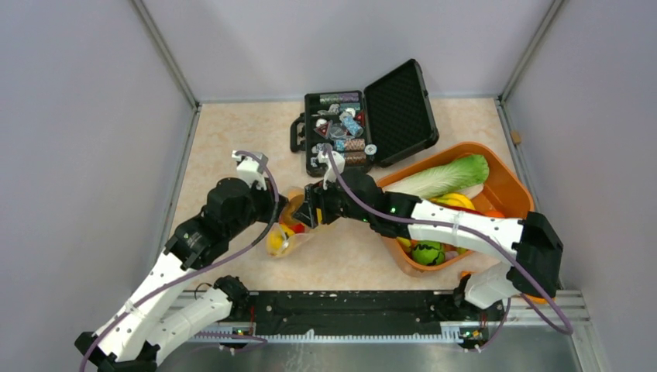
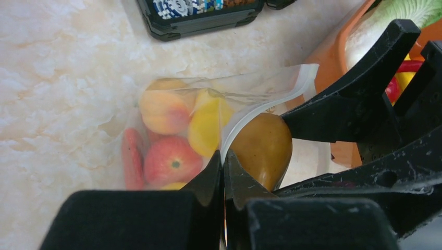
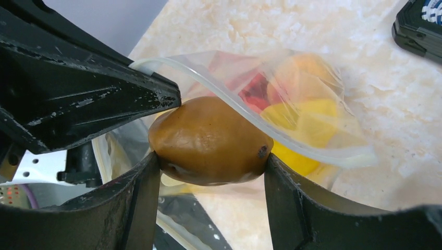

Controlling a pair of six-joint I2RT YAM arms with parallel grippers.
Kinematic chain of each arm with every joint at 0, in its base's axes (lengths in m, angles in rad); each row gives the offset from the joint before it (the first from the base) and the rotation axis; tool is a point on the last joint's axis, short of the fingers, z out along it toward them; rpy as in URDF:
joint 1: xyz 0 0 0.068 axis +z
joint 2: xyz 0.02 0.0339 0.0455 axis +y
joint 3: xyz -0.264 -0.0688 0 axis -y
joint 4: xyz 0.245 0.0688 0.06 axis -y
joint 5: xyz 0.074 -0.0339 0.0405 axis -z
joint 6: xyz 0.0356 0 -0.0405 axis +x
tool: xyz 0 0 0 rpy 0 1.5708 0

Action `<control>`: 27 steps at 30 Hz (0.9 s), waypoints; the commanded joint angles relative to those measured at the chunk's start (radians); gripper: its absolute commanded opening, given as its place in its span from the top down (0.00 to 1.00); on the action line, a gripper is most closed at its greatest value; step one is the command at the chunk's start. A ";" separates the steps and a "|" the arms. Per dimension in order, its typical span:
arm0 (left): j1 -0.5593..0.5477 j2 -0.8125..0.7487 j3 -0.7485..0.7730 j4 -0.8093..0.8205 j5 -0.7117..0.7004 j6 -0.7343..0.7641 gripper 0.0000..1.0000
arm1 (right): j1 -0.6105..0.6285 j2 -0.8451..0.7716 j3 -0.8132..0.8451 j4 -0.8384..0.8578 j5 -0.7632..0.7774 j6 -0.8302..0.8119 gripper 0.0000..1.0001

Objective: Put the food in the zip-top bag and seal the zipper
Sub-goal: Place the fake vegetable in the zipper food storage bag.

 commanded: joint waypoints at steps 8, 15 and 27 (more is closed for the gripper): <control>0.002 -0.045 0.047 0.043 -0.028 -0.004 1.00 | 0.053 0.030 0.120 -0.041 0.146 -0.042 0.35; 0.003 -0.053 0.041 0.039 -0.065 -0.007 1.00 | 0.053 -0.105 0.033 0.040 0.107 -0.034 0.20; 0.003 -0.056 0.037 0.043 -0.098 -0.014 1.00 | 0.052 -0.294 -0.087 -0.008 0.266 -0.001 0.22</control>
